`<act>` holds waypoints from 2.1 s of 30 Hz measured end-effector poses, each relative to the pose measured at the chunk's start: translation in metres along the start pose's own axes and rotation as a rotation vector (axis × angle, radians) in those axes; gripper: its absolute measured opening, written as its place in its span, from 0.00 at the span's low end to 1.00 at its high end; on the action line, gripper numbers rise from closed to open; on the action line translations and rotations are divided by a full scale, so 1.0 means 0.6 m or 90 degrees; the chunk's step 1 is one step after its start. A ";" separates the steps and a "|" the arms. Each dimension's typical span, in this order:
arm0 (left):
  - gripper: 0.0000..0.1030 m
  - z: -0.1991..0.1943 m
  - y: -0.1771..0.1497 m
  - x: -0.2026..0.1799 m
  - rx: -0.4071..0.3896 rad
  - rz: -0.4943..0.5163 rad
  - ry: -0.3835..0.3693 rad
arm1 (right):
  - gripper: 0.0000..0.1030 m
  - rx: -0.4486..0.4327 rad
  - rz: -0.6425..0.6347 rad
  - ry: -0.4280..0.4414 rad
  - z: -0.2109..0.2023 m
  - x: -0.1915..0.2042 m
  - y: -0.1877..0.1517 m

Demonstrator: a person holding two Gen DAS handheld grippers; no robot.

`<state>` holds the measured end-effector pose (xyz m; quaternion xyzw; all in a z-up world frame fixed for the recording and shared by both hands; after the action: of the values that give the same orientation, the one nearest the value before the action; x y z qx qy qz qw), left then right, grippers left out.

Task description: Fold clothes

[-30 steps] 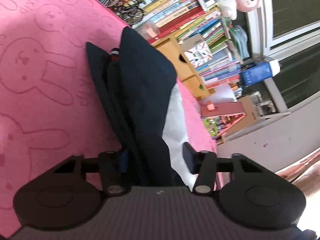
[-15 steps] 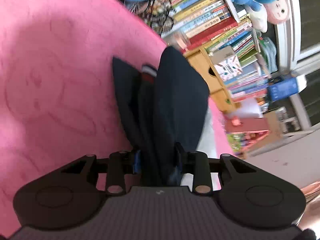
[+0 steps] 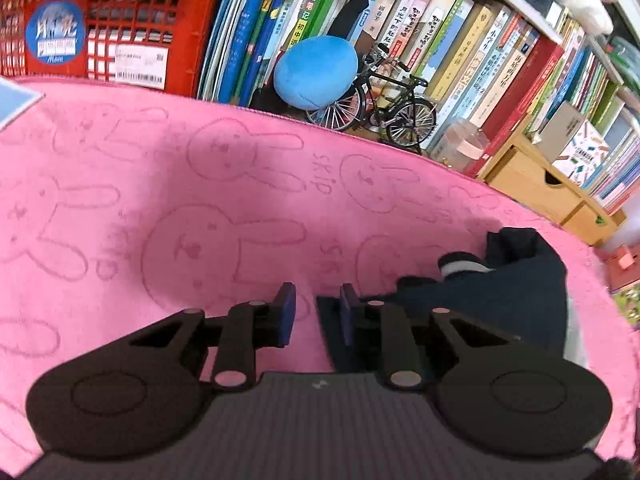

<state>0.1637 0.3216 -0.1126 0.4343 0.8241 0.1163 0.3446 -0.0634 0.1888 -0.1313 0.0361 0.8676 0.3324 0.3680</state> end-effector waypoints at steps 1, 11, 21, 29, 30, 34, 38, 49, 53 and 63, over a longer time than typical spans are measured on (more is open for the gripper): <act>0.22 -0.004 0.003 0.001 -0.006 0.002 0.008 | 0.16 -0.005 0.003 0.006 -0.002 0.002 0.001; 0.46 -0.185 -0.005 -0.087 -0.150 0.063 -0.057 | 0.54 -0.083 0.185 0.152 -0.064 -0.026 0.002; 0.71 -0.115 -0.194 -0.237 -0.106 0.269 -0.057 | 0.59 -0.046 0.444 0.069 -0.147 -0.164 -0.143; 0.85 -0.057 -0.258 -0.190 -0.109 0.383 0.055 | 0.23 0.072 0.492 -0.034 -0.136 -0.224 -0.231; 0.86 -0.058 -0.259 -0.187 -0.113 0.385 0.057 | 0.23 0.081 0.497 -0.038 -0.130 -0.227 -0.236; 0.96 -0.061 -0.258 -0.163 -0.123 0.348 0.038 | 0.32 0.086 0.579 -0.008 -0.086 -0.259 -0.256; 1.00 -0.063 -0.253 -0.146 -0.116 0.307 0.005 | 0.62 0.065 0.655 0.088 -0.031 -0.279 -0.276; 1.00 -0.051 -0.253 -0.134 -0.088 0.275 -0.052 | 0.44 0.023 0.748 0.171 0.116 -0.371 -0.288; 1.00 -0.052 -0.254 -0.134 -0.085 0.271 -0.066 | 0.42 0.049 0.797 0.162 0.166 -0.409 -0.298; 1.00 -0.057 -0.253 -0.130 -0.087 0.255 -0.089 | 0.04 0.146 0.721 0.053 0.291 -0.493 -0.316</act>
<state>0.0746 0.1731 -0.1258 0.5719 0.6855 0.2077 0.3999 0.3016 0.0470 -0.1525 0.5216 0.7572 0.3823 0.0918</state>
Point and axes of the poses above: each gripper's, at about its wrist camera, not at the fingertips, and z roughly the way its jaws point, x to its left, y to its top, the point moved 10 cm from there along z, roughly the way its jaws point, and after that the axes turned 15 degrees about -z, right-handed, at the moved point
